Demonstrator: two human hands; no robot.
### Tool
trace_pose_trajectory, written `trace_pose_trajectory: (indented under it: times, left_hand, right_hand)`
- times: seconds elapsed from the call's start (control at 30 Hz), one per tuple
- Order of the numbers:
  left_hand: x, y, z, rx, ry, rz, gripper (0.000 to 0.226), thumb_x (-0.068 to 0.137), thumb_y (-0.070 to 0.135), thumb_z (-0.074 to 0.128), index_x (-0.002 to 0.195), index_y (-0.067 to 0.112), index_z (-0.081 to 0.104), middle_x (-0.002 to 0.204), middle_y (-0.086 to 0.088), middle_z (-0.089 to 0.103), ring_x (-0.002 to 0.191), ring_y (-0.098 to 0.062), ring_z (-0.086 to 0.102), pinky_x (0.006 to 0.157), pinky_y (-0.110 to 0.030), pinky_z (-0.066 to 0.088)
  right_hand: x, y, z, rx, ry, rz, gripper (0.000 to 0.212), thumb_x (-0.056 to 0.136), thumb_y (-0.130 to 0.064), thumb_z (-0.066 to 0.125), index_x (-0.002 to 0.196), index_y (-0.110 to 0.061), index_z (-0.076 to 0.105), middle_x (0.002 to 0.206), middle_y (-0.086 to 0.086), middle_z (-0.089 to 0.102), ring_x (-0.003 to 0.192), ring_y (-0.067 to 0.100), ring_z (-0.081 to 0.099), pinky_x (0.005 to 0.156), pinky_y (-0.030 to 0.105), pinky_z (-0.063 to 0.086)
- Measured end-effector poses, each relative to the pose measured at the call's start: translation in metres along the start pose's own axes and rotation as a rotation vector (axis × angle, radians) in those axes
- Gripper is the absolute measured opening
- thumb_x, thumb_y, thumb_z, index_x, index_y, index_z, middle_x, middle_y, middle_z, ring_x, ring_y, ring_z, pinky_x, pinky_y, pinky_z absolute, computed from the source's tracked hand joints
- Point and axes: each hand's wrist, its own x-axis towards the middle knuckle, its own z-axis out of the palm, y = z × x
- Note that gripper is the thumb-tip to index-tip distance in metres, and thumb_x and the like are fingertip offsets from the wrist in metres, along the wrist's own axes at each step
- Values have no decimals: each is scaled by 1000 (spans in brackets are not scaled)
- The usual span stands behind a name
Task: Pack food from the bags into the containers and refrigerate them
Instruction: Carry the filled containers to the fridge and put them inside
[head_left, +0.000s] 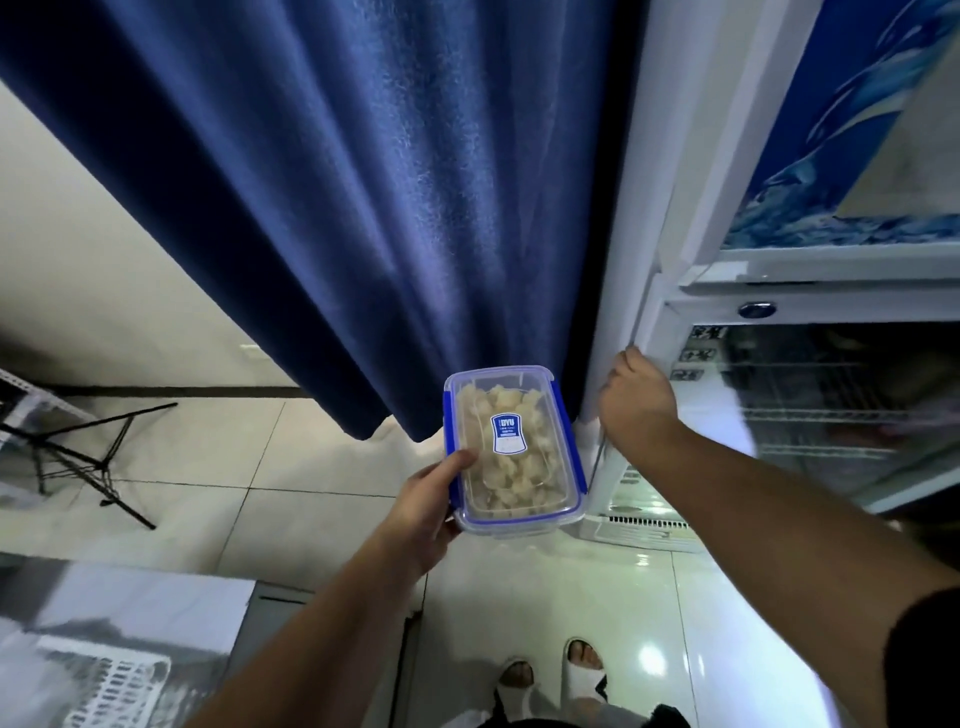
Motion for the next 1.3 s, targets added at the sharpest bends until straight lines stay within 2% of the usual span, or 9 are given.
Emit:
trace_pose_trajectory:
  times: [0.3,0.43,0.6,0.73,0.9,0.97,1.07,1.2,1.3]
  left_hand:
    - [-3,-7,-25,63,-73,-41,39,97,32,70,129,9,67,119,-14,78,114,-38,73,110,-59,50]
    - [-3,-8,-35,92,-83,-39,39,96,32,72,127,9,67,117,-14,78,111,-38,74,109,-60,51]
    - [-3,-8,-24,118,-109,-18,32,96,30,71,122,11,72,111,-9,81,111,-33,74,110,-54,51]
    - [-4,-9,-1,120,-144,-17,25,96,27,70,117,15,73,108,-6,82,110,-30,74,103,-46,56]
    - [-8,-11,26,160,-223,-17,28,96,25,73,120,11,71,107,-10,81,108,-34,75,106,-53,55]
    - [-12,-9,38,180,-244,-15,28,96,24,73,119,8,71,103,-11,82,103,-34,76,99,-50,59]
    - [-14,-11,58,220,-291,-10,31,95,25,73,121,9,70,102,-10,82,94,-31,77,82,-43,63]
    - [-16,-15,84,253,-346,-19,29,95,24,74,120,10,70,99,-9,82,83,-28,78,74,-40,64]
    - [-20,-17,104,262,-386,-30,28,95,23,73,119,9,70,99,-10,82,82,-27,79,67,-36,64]
  right_hand:
    - [-1,-11,-16,26,-81,80,35,104,-25,42,131,-24,66,133,-5,64,138,25,38,124,38,15]
    - [-13,-32,-4,168,-103,80,34,103,-22,44,128,-22,65,134,0,62,135,24,39,111,16,17]
    - [-53,-55,-7,211,-234,96,39,104,-20,42,138,-20,61,141,6,59,135,33,43,111,45,32]
    - [-86,-53,-8,425,-262,203,35,101,-19,48,132,-21,63,138,4,62,129,30,56,103,45,46]
    - [-125,-35,14,793,-270,532,27,95,-6,57,120,-11,67,121,10,70,105,29,68,78,37,54]
    - [-138,-32,32,1100,-172,617,24,102,-16,50,118,-7,66,117,14,71,96,28,67,76,35,55]
    - [-159,-30,45,1594,-48,723,45,108,-37,36,123,-6,65,112,16,70,87,27,65,75,37,53]
    - [-179,-33,60,1858,-34,815,52,103,-54,41,118,-10,65,108,11,71,90,25,70,75,40,62]
    - [-191,-32,76,2020,11,872,43,99,-50,56,119,-13,67,106,8,70,89,21,68,62,32,59]
